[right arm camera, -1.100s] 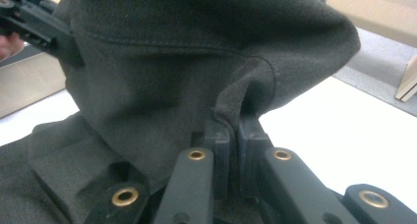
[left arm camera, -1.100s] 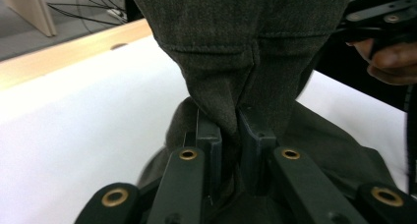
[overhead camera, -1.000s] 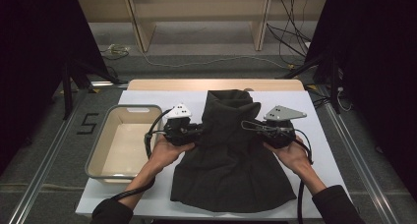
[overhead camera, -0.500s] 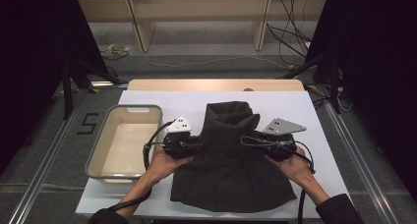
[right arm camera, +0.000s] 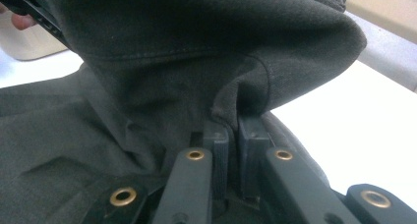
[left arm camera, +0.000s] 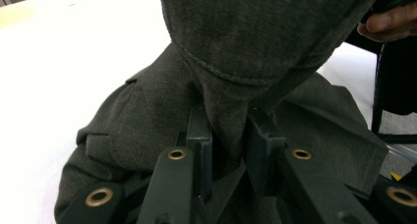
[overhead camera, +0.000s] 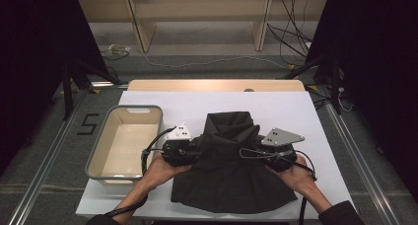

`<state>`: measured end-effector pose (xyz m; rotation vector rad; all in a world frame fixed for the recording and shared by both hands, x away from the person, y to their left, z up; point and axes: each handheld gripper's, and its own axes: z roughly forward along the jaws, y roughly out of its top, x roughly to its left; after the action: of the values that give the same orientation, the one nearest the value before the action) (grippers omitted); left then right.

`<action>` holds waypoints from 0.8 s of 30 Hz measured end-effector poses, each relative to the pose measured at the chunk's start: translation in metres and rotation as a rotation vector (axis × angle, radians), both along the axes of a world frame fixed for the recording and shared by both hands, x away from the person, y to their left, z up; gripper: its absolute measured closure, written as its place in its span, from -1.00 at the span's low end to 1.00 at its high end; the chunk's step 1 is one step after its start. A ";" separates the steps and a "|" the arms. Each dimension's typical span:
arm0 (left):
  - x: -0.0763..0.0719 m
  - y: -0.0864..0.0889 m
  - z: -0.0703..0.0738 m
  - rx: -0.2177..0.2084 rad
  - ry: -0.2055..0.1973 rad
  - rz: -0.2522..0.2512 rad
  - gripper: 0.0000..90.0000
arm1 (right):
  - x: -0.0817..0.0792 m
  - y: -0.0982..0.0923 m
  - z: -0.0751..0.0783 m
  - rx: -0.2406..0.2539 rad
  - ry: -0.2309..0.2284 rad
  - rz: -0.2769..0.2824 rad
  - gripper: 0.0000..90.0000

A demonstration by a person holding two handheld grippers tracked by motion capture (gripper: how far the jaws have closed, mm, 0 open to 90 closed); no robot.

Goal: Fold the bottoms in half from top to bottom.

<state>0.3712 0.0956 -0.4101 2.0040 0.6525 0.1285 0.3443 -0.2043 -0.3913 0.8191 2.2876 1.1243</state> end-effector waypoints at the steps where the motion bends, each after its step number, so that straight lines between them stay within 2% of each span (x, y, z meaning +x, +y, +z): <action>1: -0.001 0.000 0.000 0.003 0.000 0.001 0.61 | -0.001 0.000 -0.001 0.001 0.000 0.001 0.91; 6: -0.007 0.001 0.003 0.007 0.006 0.003 0.44 | -0.004 0.001 -0.004 -0.001 0.005 0.007 0.91; 12: -0.019 0.011 0.010 0.017 0.009 0.013 0.04 | -0.007 -0.001 -0.005 0.005 0.018 0.018 0.91; 14: -0.021 0.017 0.013 0.010 0.008 0.015 -0.02 | -0.008 0.000 -0.006 -0.002 0.020 0.023 0.90; 17: -0.021 0.027 0.015 -0.026 0.013 0.015 -0.05 | -0.010 0.001 -0.006 -0.001 0.017 0.018 0.90; 19: -0.020 0.032 0.017 -0.049 0.020 0.040 -0.05 | -0.011 0.000 -0.005 -0.005 0.011 0.021 0.90; 20: -0.020 0.034 0.019 -0.054 0.011 0.064 -0.05 | -0.012 0.001 -0.005 -0.003 0.013 0.019 0.90; 21: -0.019 0.035 0.021 -0.063 -0.003 0.098 -0.03 | -0.013 0.001 -0.005 -0.007 0.008 0.022 0.90; 23: -0.016 0.036 0.026 -0.084 -0.003 0.156 0.03 | -0.014 0.001 -0.006 -0.015 0.001 0.025 0.90; 24: -0.014 0.035 0.029 -0.081 -0.005 0.184 0.07 | -0.015 0.001 -0.006 -0.016 -0.002 0.025 0.90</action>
<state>0.3571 0.1305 -0.3811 1.8634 0.8257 0.2135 0.3290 -0.2030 -0.3975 0.7847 2.3080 1.1162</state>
